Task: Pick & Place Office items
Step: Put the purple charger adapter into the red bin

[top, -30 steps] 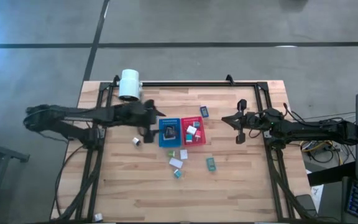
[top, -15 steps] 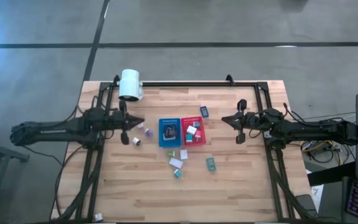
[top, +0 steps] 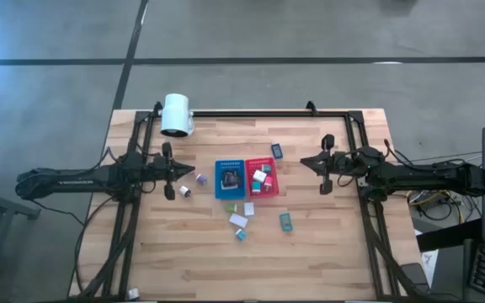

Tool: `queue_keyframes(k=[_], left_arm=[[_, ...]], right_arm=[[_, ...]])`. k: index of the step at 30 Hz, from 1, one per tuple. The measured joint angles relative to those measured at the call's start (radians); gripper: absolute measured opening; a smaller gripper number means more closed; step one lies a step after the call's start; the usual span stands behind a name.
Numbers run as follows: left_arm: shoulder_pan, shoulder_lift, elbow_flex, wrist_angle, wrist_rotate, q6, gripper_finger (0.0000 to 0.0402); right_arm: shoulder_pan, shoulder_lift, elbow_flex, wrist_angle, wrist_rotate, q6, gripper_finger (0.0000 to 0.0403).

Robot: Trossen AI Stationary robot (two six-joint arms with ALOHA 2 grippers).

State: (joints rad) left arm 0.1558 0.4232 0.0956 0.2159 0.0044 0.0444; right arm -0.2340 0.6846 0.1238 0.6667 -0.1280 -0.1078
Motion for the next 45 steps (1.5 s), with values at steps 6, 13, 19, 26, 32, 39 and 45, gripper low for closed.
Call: queue_keyframes(k=[6,13,19,26,32,39,45], left_arm=[[0.0,0.0,-0.021,0.001,0.0,0.008,0.0002],[0.0,0.0,-0.034,0.009,0.0,0.022,0.0002],[0.0,0.003,-0.036,0.009,-0.02,0.022,0.0002],[0.0,0.004,-0.036,0.009,-0.023,0.026,0.0003],[0.0,0.004,-0.036,0.008,-0.023,0.006,0.0003],[0.0,0.042,0.039,-0.186,-0.033,-0.038,0.0003],[0.0,0.187,0.188,-0.427,-0.114,-0.049,0.0003]], right_arm=[[0.0,0.0,0.0,-0.002,0.0,0.0,0.0013],[0.0,0.0,0.0,-0.002,0.0,0.0,0.0013],[0.0,0.0,0.0,-0.002,0.0,0.0,0.0013],[0.0,0.0,0.0,-0.002,0.0,0.0,0.0013],[0.0,0.0,0.0,-0.002,0.0,0.0,0.0013],[0.0,0.0,0.0,-0.002,0.0,0.002,0.0013],[0.0,0.0,0.0,-0.002,0.021,0.003,0.0013]])
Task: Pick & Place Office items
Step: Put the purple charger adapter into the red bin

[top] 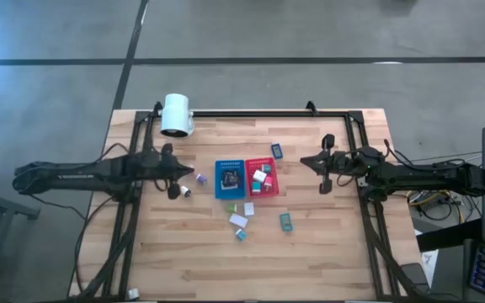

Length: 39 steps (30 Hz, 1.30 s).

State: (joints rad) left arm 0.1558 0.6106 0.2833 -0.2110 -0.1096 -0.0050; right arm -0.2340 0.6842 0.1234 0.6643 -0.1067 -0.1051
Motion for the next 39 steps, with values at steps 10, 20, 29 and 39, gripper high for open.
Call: queue_keyframes(k=[10,20,29,39], left_arm=[[0.0,0.397,0.357,-0.334,-0.025,0.12,0.0092],[0.045,0.729,0.575,-0.55,0.085,0.448,0.0186],[0.128,0.888,0.592,-0.55,0.233,0.566,0.0195],[0.163,0.964,0.592,-0.536,0.249,0.627,0.0217]], right_arm=[[0.0,0.0,0.0,-0.001,0.003,0.0,0.0013],[0.0,0.0,0.0,-0.015,0.002,0.011,0.0013],[0.0,0.0,0.0,-0.024,0.001,0.015,0.0013],[0.0,0.0,0.0,-0.023,0.001,0.008,0.0013]])
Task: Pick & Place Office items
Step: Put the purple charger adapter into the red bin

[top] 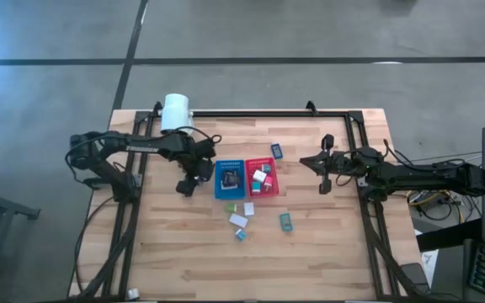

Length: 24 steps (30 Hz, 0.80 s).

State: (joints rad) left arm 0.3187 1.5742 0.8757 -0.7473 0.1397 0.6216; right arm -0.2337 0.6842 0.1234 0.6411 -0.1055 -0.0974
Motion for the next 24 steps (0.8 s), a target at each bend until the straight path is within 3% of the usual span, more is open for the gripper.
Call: queue_keyframes(k=[10,17,24], left_arm=[[0.002,0.074,0.002,0.049,-0.035,-0.005,0.0201],[0.002,0.095,0.003,0.046,-0.034,0.041,0.0133],[-0.007,0.05,0.003,0.047,-0.034,0.008,0.0133]], right_arm=[[0.0,0.0,0.0,-0.001,0.0,0.0,0.0013],[0.0,0.0,0.0,0.0,-0.001,0.0,0.0013],[0.0,0.0,0.0,-0.001,-0.001,0.011,0.0013]])
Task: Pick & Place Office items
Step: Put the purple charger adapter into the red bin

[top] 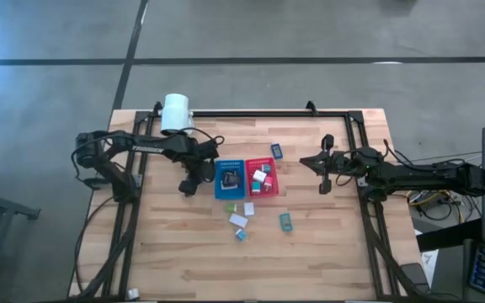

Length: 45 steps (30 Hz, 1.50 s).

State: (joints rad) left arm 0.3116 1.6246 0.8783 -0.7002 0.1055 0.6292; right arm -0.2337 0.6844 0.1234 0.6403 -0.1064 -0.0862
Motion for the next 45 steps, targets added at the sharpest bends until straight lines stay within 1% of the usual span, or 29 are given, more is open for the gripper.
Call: queue_keyframes(k=[3,5,7,9,10,12,17,19,23,26,31,37,41,45], left_arm=[[-0.017,-0.062,-0.003,0.019,0.007,-0.042,0.0133],[-0.027,-0.124,-0.012,0.062,0.02,-0.081,0.0133],[-0.03,-0.197,-0.031,0.115,0.071,-0.131,0.0133],[-0.032,-0.28,-0.066,0.182,0.152,-0.176,0.0133],[-0.033,-0.326,-0.093,0.228,0.177,-0.2,0.0133],[-0.034,-0.425,-0.165,0.349,0.194,-0.261,0.0133],[-0.025,-0.652,-0.365,0.704,0.19,-0.49,0.0133],[-0.025,-0.729,-0.441,0.829,0.19,-0.553,0.0133],[-0.025,-0.859,-0.567,0.993,0.19,-0.637,0.0133],[-0.025,-0.927,-0.627,1.038,0.186,-0.665,0.0133],[-0.025,-0.981,-0.667,1.049,0.182,-0.671,0.0133],[-0.025,-0.976,-0.662,1.054,0.18,-0.679,0.0133],[-0.033,-0.901,-0.596,1.059,0.175,-0.683,0.0133],[-0.047,-0.751,-0.516,1.057,0.159,-0.641,0.0133]], right_arm=[[0.0,0.0,0.0,-0.002,-0.001,0.0,0.0013],[0.0,0.0,0.0,-0.007,-0.002,0.0,0.0013],[0.0,0.0,0.0,-0.009,-0.002,0.0,0.0013],[0.0,0.0,0.0,-0.009,-0.002,0.0,0.0013],[0.0,0.0,0.0,-0.009,-0.002,0.0,0.0013],[0.0,0.0,0.0,-0.009,-0.002,0.0,0.0013],[0.0,0.0,0.0,-0.008,-0.001,-0.003,0.0013],[0.0,0.0,0.0,-0.008,-0.001,-0.003,0.0013],[0.0,0.0,0.0,-0.006,0.0,-0.001,0.0013],[0.0,0.0,0.0,-0.006,0.001,0.0,0.0013],[0.0,0.0,0.0,-0.006,0.001,0.0,0.0013],[0.0,0.0,0.0,-0.006,0.002,-0.001,0.0013],[0.0,0.004,0.0,-0.006,0.002,-0.012,0.0013],[0.0,0.015,0.0,-0.005,0.003,-0.018,0.0013]])
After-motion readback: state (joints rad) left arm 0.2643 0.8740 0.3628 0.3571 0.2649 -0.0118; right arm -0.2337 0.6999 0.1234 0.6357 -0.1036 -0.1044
